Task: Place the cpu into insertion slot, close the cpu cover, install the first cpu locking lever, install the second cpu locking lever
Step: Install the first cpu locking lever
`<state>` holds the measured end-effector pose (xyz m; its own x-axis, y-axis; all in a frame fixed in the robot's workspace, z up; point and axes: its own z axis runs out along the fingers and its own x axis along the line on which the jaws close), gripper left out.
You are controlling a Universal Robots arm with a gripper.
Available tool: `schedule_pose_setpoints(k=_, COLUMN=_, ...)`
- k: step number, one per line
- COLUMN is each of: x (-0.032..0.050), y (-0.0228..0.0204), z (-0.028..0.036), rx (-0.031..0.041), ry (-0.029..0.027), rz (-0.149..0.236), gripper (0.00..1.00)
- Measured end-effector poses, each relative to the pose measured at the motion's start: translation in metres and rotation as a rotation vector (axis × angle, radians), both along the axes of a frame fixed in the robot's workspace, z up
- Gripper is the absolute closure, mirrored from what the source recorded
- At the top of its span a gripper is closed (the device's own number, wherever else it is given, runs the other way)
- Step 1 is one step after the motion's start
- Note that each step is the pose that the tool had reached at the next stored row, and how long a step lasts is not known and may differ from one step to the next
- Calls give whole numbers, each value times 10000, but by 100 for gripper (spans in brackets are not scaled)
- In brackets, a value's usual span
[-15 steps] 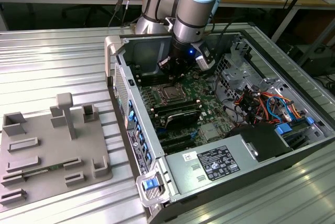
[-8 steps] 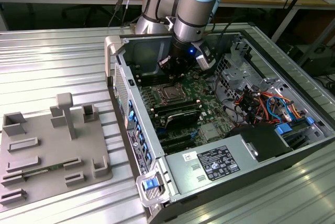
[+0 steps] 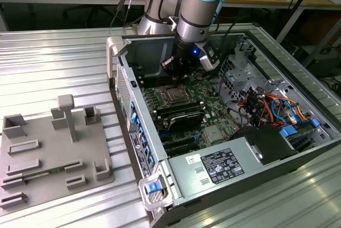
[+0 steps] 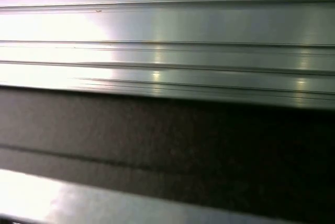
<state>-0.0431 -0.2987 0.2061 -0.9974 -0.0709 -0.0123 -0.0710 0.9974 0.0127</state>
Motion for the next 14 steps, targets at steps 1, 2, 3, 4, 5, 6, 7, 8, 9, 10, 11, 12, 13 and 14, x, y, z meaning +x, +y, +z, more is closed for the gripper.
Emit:
schedule_pose_setpoints(k=1, x=0, y=0, z=0, rx=0, ry=0, rz=1, gripper=85)
schedule_pose_setpoints(k=2, x=0, y=0, z=0, rx=0, ry=-1, rz=0, gripper=85)
schedule_pose_setpoints(k=3, x=0, y=0, z=1, rx=0, ry=0, rz=0, gripper=85)
schedule_pose_setpoints(k=4, x=0, y=0, z=1, rx=0, ry=0, rz=0, gripper=85)
schedule_pose_setpoints(k=5, x=0, y=0, z=1, rx=0, ry=0, rz=0, gripper=85)
schedule_pose_setpoints(k=6, x=0, y=0, z=3, rx=-1, ry=0, rz=0, gripper=85)
schedule_pose_setpoints(k=7, x=0, y=-1, z=22, rx=-2, ry=1, rz=0, gripper=85)
schedule_pose_setpoints(k=8, x=0, y=0, z=30, rx=0, ry=-1, rz=0, gripper=85)
schedule_pose_setpoints(k=9, x=0, y=0, z=35, rx=-1, ry=0, rz=0, gripper=85)
schedule_pose_setpoints(k=10, x=0, y=0, z=40, rx=-1, ry=0, rz=0, gripper=85)
schedule_pose_setpoints(k=11, x=0, y=0, z=50, rx=0, ry=-1, rz=0, gripper=85)
schedule_pose_setpoints(k=12, x=0, y=0, z=61, rx=-2, ry=1, rz=0, gripper=85)
schedule_pose_setpoints(k=13, x=0, y=0, z=62, rx=2, ry=-2, rz=0, gripper=85)
schedule_pose_setpoints(k=14, x=0, y=0, z=62, rx=2, ry=-2, rz=0, gripper=85)
